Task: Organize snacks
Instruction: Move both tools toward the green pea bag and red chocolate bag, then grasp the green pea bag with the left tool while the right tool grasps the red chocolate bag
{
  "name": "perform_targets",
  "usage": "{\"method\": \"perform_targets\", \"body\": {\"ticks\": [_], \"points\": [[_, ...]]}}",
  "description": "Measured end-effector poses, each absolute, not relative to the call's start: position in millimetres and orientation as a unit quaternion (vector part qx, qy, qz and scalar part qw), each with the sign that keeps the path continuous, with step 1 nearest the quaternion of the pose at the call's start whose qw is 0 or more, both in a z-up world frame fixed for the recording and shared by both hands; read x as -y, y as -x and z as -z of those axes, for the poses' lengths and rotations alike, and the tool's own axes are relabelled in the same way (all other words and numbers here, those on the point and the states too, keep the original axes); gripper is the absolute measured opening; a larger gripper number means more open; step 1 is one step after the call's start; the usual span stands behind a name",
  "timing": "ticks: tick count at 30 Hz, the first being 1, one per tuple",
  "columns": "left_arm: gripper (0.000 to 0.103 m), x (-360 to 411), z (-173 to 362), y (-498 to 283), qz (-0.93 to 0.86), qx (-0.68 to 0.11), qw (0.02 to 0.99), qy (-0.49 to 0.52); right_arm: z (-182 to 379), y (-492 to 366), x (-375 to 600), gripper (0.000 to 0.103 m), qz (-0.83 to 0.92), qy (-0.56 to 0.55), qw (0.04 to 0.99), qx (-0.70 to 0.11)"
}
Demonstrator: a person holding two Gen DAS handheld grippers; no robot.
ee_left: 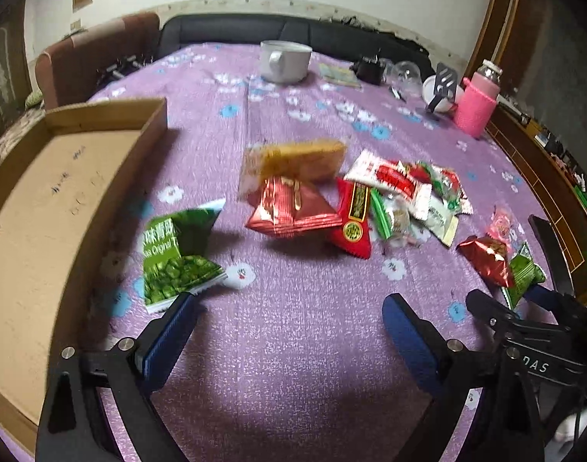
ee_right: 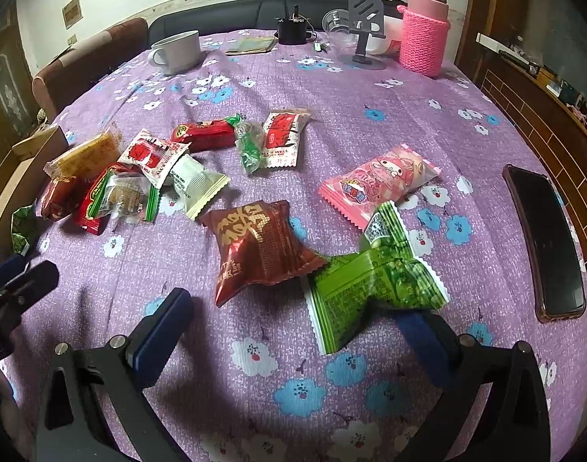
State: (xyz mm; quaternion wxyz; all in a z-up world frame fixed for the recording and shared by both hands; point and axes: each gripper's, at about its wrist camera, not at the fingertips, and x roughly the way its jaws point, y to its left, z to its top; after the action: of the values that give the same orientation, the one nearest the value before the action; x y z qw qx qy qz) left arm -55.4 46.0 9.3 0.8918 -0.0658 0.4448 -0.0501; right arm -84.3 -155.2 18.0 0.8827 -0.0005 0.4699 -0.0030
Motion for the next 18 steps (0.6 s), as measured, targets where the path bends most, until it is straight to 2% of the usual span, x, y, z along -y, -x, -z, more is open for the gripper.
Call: {"method": "perform_targets", "body": {"ticks": [18], "points": [[0.103, -26, 0, 46, 0.029, -0.474, 0.88, -0.01, -17, 98, 156, 0.103, -0.013, 0.009, 0.876, -0.482]]}}
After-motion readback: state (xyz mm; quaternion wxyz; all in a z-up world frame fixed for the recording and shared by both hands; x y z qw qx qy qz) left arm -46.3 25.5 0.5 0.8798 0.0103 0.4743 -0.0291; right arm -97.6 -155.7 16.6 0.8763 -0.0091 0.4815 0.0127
